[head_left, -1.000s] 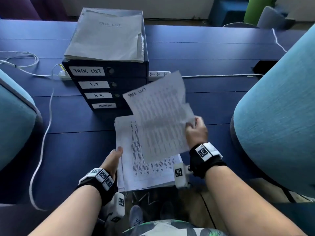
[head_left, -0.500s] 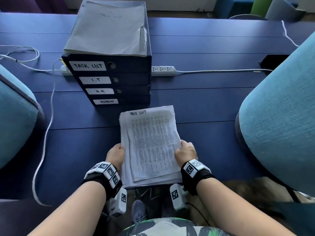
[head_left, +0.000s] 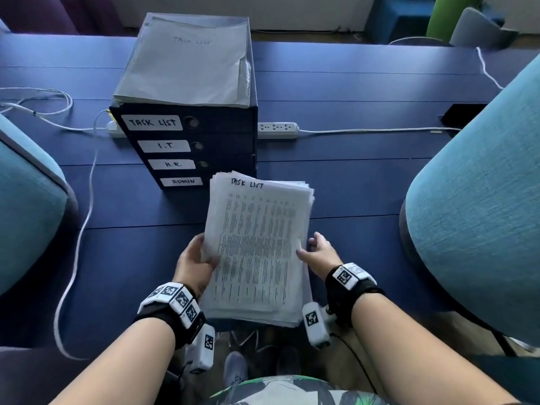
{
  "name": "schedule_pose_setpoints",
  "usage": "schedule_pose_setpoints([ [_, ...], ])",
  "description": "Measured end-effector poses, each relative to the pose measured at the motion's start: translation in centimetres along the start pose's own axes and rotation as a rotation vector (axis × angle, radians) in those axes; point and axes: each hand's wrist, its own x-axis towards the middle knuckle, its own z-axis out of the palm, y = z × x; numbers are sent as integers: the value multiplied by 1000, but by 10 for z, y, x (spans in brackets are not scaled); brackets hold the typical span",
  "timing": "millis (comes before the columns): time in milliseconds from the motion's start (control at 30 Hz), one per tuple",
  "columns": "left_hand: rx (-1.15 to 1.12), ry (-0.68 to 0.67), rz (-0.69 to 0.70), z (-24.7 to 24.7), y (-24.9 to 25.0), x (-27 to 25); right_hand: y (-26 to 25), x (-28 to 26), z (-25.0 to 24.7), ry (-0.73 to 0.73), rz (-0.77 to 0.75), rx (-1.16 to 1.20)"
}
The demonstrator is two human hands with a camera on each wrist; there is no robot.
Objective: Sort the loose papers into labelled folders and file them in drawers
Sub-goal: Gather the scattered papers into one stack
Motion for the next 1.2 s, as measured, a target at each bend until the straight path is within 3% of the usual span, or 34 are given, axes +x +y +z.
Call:
schedule_pose_setpoints([
  [67,-23,-20,45,0,18,-6,-13,-3,-10,-102,-9,433],
  [133,-7,-22,129,2,39,-11,-34,-10,-19,-44,-107,585],
  [233,2,3,267,11,73,-14,-71,-27,-30,127,-325,652],
  [333,-213,-39,385,20,102,-21,-102,-48,-39,360,-586,444],
  [400,-293,-79,443,23,110,-27,-106,-59,-39,379,-722,407],
  [533,-319,-27,361,23,95,-28,-82,-54,-26,216,-639,457],
  [767,-245,-2,423,31,109,-23,-84,-43,-19,225,-672,418],
  [867,-159,20,357,31,102,-16,-76,-35,-12,192,-592,325],
  [1067,112,121,292,30,101,-8,-72,-26,-22,395,-442,136],
  [1200,169,53,250,39,93,-7,-61,-15,-46,493,-405,-15],
])
